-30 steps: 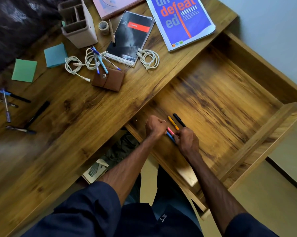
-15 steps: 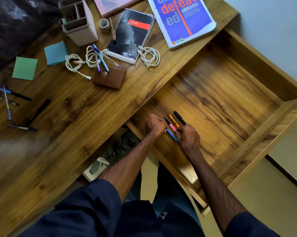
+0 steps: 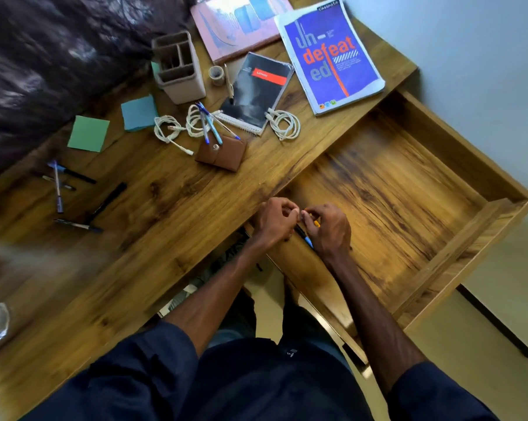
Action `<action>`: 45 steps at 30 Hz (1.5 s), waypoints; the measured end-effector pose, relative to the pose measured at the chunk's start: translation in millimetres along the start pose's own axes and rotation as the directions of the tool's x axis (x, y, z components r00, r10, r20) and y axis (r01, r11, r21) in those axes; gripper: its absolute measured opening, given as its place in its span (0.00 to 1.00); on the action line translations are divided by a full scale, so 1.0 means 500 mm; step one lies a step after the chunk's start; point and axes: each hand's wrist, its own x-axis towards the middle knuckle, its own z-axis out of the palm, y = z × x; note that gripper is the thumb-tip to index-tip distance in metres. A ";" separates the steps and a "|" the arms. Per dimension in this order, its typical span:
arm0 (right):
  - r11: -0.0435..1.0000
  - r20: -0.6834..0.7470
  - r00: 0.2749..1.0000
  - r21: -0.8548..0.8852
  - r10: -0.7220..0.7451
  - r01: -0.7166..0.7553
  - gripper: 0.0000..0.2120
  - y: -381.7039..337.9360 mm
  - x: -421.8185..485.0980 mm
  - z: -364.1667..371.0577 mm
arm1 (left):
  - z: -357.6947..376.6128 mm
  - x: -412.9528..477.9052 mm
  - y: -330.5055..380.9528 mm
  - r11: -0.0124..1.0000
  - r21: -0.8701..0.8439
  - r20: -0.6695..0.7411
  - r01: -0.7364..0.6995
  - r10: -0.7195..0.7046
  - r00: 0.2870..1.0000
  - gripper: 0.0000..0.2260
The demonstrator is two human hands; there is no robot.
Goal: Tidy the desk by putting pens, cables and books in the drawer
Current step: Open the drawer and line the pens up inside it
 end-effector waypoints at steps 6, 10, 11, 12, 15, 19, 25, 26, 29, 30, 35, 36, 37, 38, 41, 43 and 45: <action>0.983 0.067 0.981 0.033 -0.180 0.179 0.05 -0.168 0.030 0.025 | -0.186 -0.031 -0.050 0.999 -0.017 -0.136 -0.028 0.025 0.990 0.06; 0.976 0.158 0.963 0.035 -0.220 0.217 0.06 -0.278 0.047 0.090 | -0.306 -0.024 -0.112 0.999 -0.034 -0.205 0.024 -0.031 0.978 0.05; 0.973 0.178 0.957 0.040 -0.230 0.226 0.06 -0.307 0.053 0.109 | -0.336 -0.021 -0.128 0.998 -0.052 -0.220 0.028 -0.039 0.975 0.05; 0.973 0.192 0.954 0.042 -0.232 0.228 0.07 -0.331 0.058 0.125 | -0.359 -0.019 -0.141 0.997 -0.066 -0.234 0.036 -0.051 0.971 0.05; 0.962 0.217 0.937 0.045 -0.274 0.271 0.06 -0.415 0.066 0.183 | -0.438 -0.018 -0.201 0.994 -0.069 -0.289 0.084 -0.100 0.952 0.05; 0.929 0.350 0.870 0.000 -0.346 0.370 0.05 -0.494 0.075 0.260 | -0.528 -0.028 -0.291 0.985 -0.019 -0.405 0.171 -0.163 0.900 0.05; 0.908 0.451 0.806 0.022 -0.383 0.419 0.07 -0.587 0.072 0.348 | -0.635 -0.060 -0.417 0.954 0.051 -0.574 0.296 -0.215 0.790 0.02; 0.898 0.464 0.789 0.034 -0.403 0.439 0.06 -0.602 0.073 0.360 | -0.650 -0.065 -0.440 0.948 0.039 -0.588 0.316 -0.234 0.775 0.02; 0.884 0.515 0.754 0.013 -0.407 0.468 0.05 -0.652 0.076 0.396 | -0.687 -0.092 -0.492 0.925 -0.035 -0.615 0.380 -0.319 0.721 0.03; 0.881 0.515 0.755 0.004 -0.407 0.473 0.04 -0.673 0.077 0.410 | -0.697 -0.105 -0.505 0.921 -0.063 -0.615 0.385 -0.339 0.711 0.02; 0.767 0.583 0.660 -0.095 -0.474 0.634 0.15 -0.751 0.093 0.492 | -0.725 -0.148 -0.544 0.954 0.031 -0.610 0.299 -0.219 0.762 0.15; 0.717 0.622 0.627 -0.146 -0.469 0.682 0.17 -0.756 0.099 0.509 | -0.728 -0.150 -0.551 0.955 0.094 -0.586 0.280 -0.174 0.792 0.19; 0.675 0.656 0.602 -0.186 -0.455 0.714 0.19 -0.756 0.104 0.520 | -0.730 -0.149 -0.556 0.949 0.164 -0.560 0.271 -0.137 0.817 0.22; 0.643 0.683 0.582 -0.213 -0.440 0.736 0.20 -0.753 0.106 0.529 | -0.733 -0.146 -0.564 0.935 0.232 -0.537 0.268 -0.106 0.837 0.23; 0.643 0.662 0.595 -0.217 -0.456 0.735 0.20 -0.741 0.098 0.521 | -0.739 -0.132 -0.583 0.882 0.392 -0.470 0.262 -0.053 0.881 0.25; 0.660 0.599 0.628 -0.208 -0.497 0.722 0.18 -0.727 0.091 0.506 | -0.745 -0.123 -0.589 0.850 0.470 -0.426 0.237 -0.016 0.905 0.23; 0.707 0.556 0.671 -0.197 -0.490 0.679 0.14 -0.711 0.089 0.490 | -0.754 -0.113 -0.587 0.810 0.551 -0.389 0.203 0.034 0.921 0.20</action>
